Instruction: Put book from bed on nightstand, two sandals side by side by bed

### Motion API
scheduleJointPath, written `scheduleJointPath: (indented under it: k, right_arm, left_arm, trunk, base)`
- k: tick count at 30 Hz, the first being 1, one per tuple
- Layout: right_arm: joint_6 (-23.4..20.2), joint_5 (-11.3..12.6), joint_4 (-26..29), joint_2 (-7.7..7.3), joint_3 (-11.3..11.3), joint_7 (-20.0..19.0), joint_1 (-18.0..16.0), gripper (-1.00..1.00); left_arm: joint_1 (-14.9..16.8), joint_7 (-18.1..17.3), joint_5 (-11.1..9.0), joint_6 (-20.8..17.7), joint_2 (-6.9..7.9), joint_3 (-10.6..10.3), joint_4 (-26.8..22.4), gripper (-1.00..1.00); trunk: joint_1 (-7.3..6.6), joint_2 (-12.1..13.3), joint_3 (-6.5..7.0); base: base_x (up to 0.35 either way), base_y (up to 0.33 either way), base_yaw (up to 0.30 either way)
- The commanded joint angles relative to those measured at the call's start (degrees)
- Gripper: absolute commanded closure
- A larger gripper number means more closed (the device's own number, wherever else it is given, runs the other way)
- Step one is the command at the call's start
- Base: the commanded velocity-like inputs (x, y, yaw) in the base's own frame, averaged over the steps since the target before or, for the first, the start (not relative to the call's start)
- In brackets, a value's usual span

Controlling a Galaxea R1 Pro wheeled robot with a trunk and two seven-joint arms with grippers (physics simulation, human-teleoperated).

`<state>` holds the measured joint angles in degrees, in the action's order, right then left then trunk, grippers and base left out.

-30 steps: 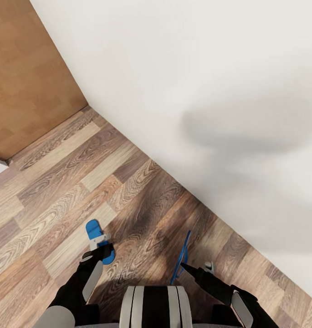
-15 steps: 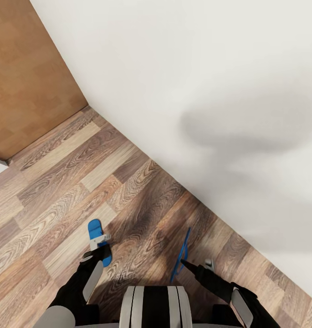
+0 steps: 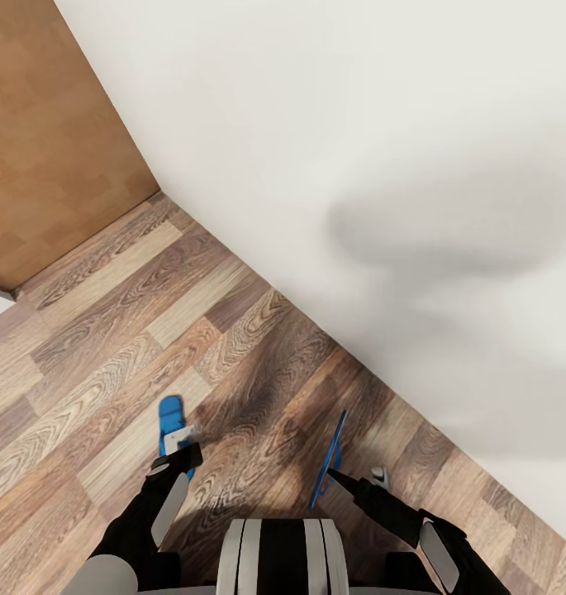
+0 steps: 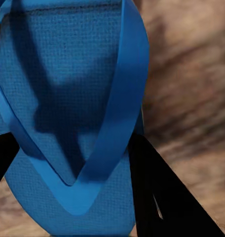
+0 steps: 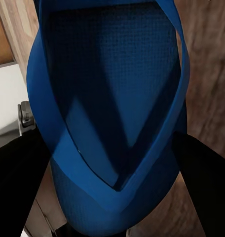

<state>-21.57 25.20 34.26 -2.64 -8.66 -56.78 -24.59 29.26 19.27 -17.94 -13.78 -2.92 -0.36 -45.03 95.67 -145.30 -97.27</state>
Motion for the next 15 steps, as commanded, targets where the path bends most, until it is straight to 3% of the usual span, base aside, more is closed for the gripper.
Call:
scheduleJointPath:
  k: [1,10,15]
  right_arm:
    - [-0.5,0.4,0.0,0.00,0.0,-0.1,0.0,1.00]
    - [-0.5,0.4,0.0,0.00,-0.1,-0.1,0.0,1.00]
    - [-0.5,0.4,0.0,0.00,0.0,-0.1,0.0,1.00]
  left_arm:
    - [0.0,0.3,-0.1,-0.4,0.02,-0.1,-0.1,1.00]
    - [0.0,0.3,-0.1,-0.5,0.02,-0.1,-0.2,1.00]
    - [0.0,0.3,-0.1,-0.5,0.02,-0.1,-0.2,1.00]
  trunk:
    - [0.00,0.0,-0.03]
    - [-0.23,0.1,1.97]
    - [-0.23,0.1,1.97]
  base:
    - [0.000,0.000,0.000]
    - [0.000,0.000,0.000]
    - [0.000,0.000,0.000]
